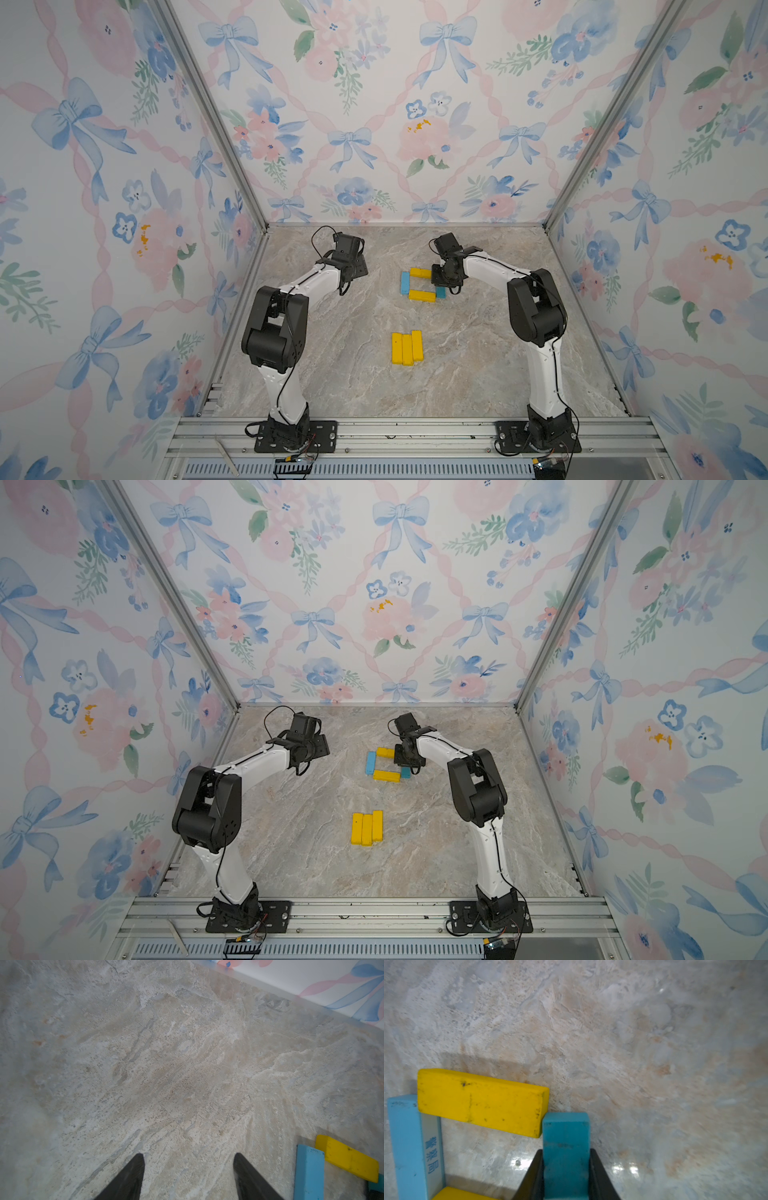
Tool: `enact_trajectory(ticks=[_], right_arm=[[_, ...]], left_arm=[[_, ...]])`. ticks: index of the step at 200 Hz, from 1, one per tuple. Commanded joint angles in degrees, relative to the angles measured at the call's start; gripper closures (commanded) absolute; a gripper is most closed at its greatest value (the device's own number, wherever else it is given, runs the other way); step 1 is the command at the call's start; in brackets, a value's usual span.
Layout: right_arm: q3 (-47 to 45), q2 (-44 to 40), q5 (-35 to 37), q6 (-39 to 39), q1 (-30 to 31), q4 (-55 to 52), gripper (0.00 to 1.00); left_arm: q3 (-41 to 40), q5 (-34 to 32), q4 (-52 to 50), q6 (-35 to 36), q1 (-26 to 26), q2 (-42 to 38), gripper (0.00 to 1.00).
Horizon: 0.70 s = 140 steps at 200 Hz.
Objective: Assemble the number 8 with building blocks
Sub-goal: Assemble the building block at the center of the board.
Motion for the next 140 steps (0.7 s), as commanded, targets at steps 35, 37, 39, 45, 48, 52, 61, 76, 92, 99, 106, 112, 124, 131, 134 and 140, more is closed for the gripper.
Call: enact_trajectory(ticks=[35, 37, 39, 45, 48, 52, 61, 76, 92, 99, 106, 112, 124, 131, 134, 140], right_arm=[[2.0, 3.5, -1.6, 1.0, 1.5, -2.5, 0.71], [1.9, 3.5, -1.6, 1.0, 1.5, -2.4, 0.71], [2.0, 3.5, -1.6, 1.0, 1.5, -2.4, 0.71], [2.0, 3.6, -1.5, 1.0, 1.5, -2.4, 0.70], [2.0, 3.6, -1.5, 1.0, 1.5, -2.5, 0.70], [1.9, 3.6, -1.5, 1.0, 1.5, -2.6, 0.69], [2.0, 3.6, -1.3, 0.9, 1.5, -2.9, 0.67], [1.9, 3.6, -1.0, 0.5, 1.5, -3.0, 0.58], [1.8, 3.7, -0.9, 0.1, 1.8, -3.1, 0.47], [1.8, 3.8, -0.8, 0.0, 1.9, -3.1, 0.42], [1.9, 4.0, -0.8, -0.2, 2.1, -3.1, 0.39], [1.9, 4.0, -0.8, -0.2, 2.2, -3.0, 0.38], [1.7, 3.9, -0.7, -0.3, 2.2, -2.8, 0.36], [1.3, 3.6, -0.6, -0.3, 2.3, -2.3, 0.35], [1.0, 3.4, -0.5, -0.3, 2.4, -1.9, 0.35], [0.2, 2.7, -0.4, -0.2, 2.4, -1.1, 0.35]], left_arm=[[-0.4, -0.3, -0.2, 1.3, 0.7, -1.7, 0.29], [-0.4, -0.3, -0.2, 1.3, 0.7, -1.7, 0.29], [-0.4, -0.3, -0.2, 1.3, 0.7, -1.7, 0.29], [-0.4, -0.2, -0.3, 1.2, 0.7, -1.6, 0.29], [-0.4, -0.2, -0.3, 1.3, 0.7, -1.6, 0.29], [-0.4, -0.2, -0.3, 1.3, 0.7, -1.6, 0.29], [-0.4, -0.2, -0.2, 1.3, 0.8, -1.5, 0.29], [-0.4, -0.2, -0.3, 1.3, 0.8, -1.4, 0.29], [-0.4, -0.2, -0.3, 1.3, 0.8, -1.4, 0.29], [-0.4, -0.3, -0.3, 1.4, 0.7, -1.3, 0.29], [-0.4, -0.3, -0.3, 1.4, 0.9, -1.3, 0.29], [-0.5, -0.2, -0.2, 1.4, 0.9, -1.3, 0.29], [-0.4, -0.1, -0.2, 1.4, 0.9, -1.4, 0.29], [-0.4, -0.1, -0.3, 1.3, 0.9, -1.5, 0.29], [-0.4, -0.1, -0.3, 1.2, 0.9, -1.5, 0.29], [-0.5, 0.0, -0.3, 1.3, 0.8, -1.7, 0.29]])
